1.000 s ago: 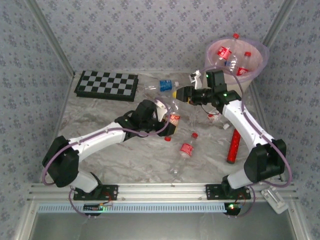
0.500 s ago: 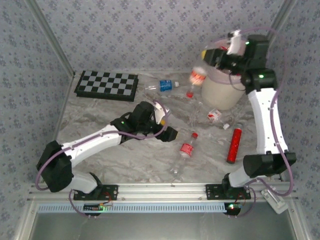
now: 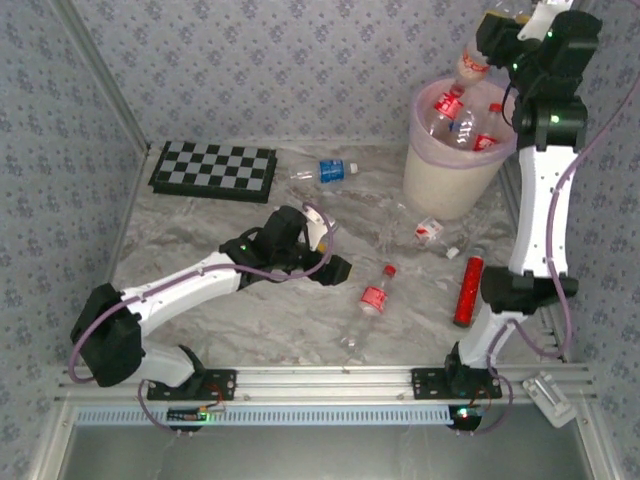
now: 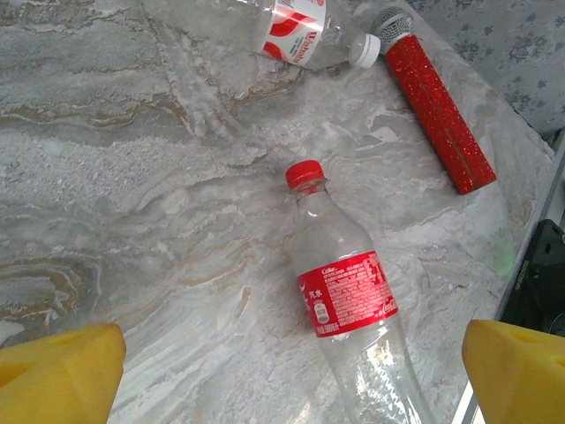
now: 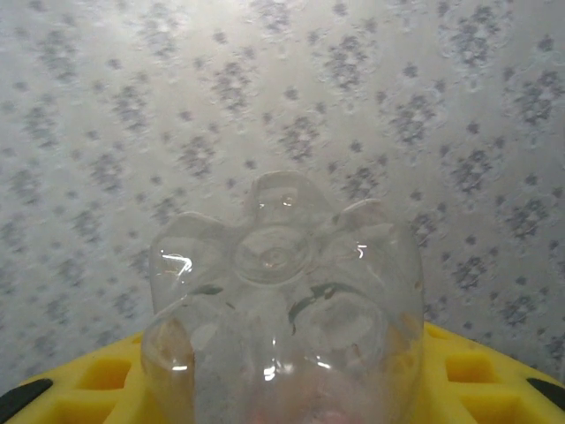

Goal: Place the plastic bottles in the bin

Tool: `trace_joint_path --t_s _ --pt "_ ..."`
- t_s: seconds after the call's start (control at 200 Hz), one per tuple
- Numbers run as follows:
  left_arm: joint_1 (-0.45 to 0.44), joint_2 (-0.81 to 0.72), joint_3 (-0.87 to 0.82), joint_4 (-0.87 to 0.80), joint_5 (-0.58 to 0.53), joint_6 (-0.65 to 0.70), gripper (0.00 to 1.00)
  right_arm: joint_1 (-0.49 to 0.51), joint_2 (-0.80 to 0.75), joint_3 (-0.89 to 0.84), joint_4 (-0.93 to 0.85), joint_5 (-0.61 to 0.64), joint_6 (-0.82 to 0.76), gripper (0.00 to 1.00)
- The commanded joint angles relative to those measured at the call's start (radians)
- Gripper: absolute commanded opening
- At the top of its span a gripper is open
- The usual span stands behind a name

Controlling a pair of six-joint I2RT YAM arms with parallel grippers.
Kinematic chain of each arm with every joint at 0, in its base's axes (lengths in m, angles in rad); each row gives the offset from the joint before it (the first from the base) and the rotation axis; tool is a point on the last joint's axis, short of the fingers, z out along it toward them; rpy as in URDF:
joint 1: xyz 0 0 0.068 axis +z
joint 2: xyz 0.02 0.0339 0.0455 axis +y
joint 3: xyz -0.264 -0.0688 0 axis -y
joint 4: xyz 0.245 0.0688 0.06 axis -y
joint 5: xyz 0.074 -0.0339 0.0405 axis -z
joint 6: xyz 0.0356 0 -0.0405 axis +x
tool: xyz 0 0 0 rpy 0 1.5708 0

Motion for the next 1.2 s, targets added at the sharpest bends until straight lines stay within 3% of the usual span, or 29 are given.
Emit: trace_joint_path --t_s 0.0,0.115,0.37,0.955,1.194 --pt "0.002 -0.043 -0.009 -0.016 -0.02 -0.015 0.98 -0.002 0.144 0.151 -0.086 0.063 -0.017 0.05" --pt "0.002 -0.047 -0.011 -0.023 -0.023 -0.018 0.98 0.003 0.249 0.244 -0.154 0.038 0.012 0.04" --pt "0.003 -0.041 -0.005 -0.034 -0.029 -0.014 0.98 0.007 0.291 0.114 -0.169 -0.035 0.069 0.03" --pt "0.003 -0.029 0.018 -0.071 -0.031 -0.001 0.98 0.055 0.461 0.039 -0.37 0.069 0.058 0.03" --pt "0.002 -0.018 0.033 -0.085 -0.031 0.0 0.98 0.057 0.526 0.023 -0.42 0.072 0.113 0.08"
